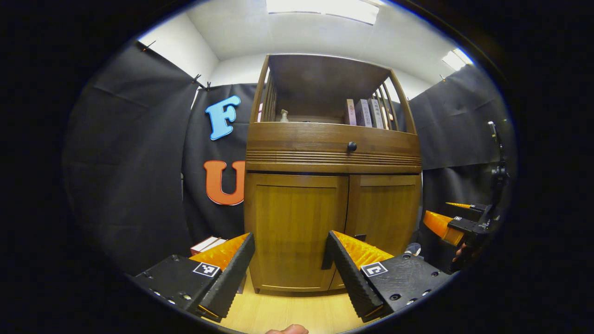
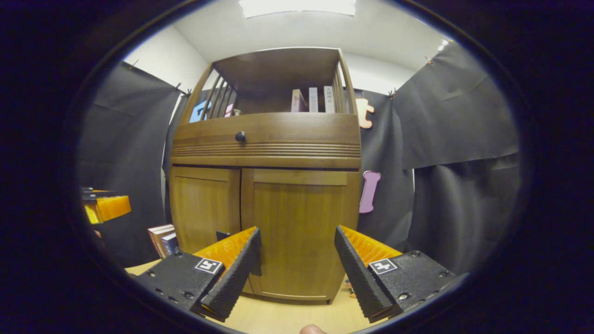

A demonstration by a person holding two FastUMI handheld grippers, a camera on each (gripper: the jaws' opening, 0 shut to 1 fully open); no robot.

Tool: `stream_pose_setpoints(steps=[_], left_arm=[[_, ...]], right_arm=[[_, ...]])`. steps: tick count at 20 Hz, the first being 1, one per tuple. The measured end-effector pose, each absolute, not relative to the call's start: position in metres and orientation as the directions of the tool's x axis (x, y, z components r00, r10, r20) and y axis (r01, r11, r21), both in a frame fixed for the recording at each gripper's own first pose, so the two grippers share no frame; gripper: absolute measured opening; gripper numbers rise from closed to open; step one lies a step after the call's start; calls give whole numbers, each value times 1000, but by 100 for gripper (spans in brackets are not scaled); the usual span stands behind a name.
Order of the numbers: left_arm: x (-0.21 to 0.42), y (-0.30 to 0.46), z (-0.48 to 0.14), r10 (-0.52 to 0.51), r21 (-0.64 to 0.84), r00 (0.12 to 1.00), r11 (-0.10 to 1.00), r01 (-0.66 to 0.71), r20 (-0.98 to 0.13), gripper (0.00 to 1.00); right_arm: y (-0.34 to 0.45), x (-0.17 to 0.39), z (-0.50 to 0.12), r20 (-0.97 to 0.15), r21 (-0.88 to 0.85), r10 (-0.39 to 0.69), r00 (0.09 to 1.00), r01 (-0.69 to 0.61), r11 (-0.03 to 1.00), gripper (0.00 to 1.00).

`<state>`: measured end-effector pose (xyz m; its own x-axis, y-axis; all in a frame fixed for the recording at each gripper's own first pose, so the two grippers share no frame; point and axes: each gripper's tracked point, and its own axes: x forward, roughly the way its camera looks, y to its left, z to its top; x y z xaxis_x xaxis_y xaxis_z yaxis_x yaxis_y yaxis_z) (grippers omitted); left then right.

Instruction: Open the right door of the double-door shoe cabinet with the right hand, and open the left door with the left hand.

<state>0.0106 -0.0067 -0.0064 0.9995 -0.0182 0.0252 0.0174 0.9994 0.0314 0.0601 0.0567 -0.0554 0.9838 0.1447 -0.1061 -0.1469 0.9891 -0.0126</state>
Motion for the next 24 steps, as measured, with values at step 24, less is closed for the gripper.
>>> stream_pose_setpoints(steps=[24], left_arm=[[1, 63, -27, 106, 33, 994, 994, -105, -18, 95]], right_arm=[[158, 177, -238, -462, 88, 192, 866, -171, 981, 85]])
